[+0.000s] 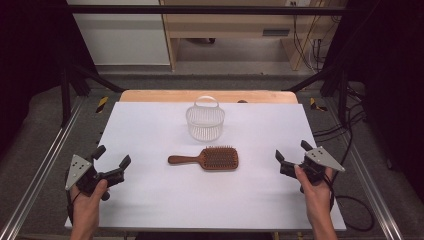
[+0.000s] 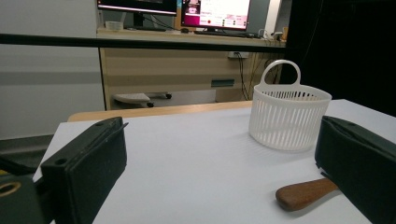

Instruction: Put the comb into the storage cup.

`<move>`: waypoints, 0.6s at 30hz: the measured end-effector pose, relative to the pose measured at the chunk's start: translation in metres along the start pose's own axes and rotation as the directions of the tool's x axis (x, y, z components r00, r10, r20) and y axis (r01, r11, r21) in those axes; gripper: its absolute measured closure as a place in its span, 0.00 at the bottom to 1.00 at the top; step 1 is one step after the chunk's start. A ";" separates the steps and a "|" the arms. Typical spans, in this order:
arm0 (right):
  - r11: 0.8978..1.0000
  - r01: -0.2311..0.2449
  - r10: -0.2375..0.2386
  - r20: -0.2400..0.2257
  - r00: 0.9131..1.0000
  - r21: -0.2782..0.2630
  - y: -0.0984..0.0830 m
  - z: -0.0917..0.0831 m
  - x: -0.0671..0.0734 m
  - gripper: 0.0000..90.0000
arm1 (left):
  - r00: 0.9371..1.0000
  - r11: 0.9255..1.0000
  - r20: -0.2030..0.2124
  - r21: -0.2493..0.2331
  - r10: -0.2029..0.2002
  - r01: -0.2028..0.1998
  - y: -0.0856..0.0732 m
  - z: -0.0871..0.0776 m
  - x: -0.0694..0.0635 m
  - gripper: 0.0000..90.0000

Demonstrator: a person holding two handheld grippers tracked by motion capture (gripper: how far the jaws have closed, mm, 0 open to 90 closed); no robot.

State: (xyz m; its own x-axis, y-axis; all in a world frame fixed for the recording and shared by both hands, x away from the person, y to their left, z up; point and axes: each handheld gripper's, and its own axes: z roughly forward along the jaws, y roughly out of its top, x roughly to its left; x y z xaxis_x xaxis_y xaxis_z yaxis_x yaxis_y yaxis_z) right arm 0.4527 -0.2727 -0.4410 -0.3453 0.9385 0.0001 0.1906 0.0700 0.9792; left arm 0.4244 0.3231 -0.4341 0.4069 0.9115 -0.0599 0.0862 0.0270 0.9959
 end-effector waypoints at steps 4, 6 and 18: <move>1.000 -0.009 0.009 0.011 1.000 0.012 0.000 0.001 -0.001 0.04 | 1.000 1.000 -0.002 0.002 0.002 -0.002 0.000 0.000 0.000 0.02; 1.000 -0.016 0.016 0.015 1.000 0.015 -0.001 0.001 -0.001 0.04 | 1.000 1.000 0.000 0.003 0.004 -0.004 0.000 0.000 -0.001 0.02; 0.999 -0.024 0.024 0.017 1.000 0.039 -0.001 0.003 0.003 0.04 | 1.000 1.000 0.005 0.013 0.006 -0.006 0.000 0.001 -0.003 0.02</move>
State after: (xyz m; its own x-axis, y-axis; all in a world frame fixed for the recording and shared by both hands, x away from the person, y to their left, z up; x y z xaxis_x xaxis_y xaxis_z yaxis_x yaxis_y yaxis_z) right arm 0.4544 -0.2687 -0.4429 -0.3250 0.9455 0.0200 0.2344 0.0601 0.9703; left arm 0.4241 0.3203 -0.4342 0.4122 0.9095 -0.0547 0.0960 0.0163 0.9952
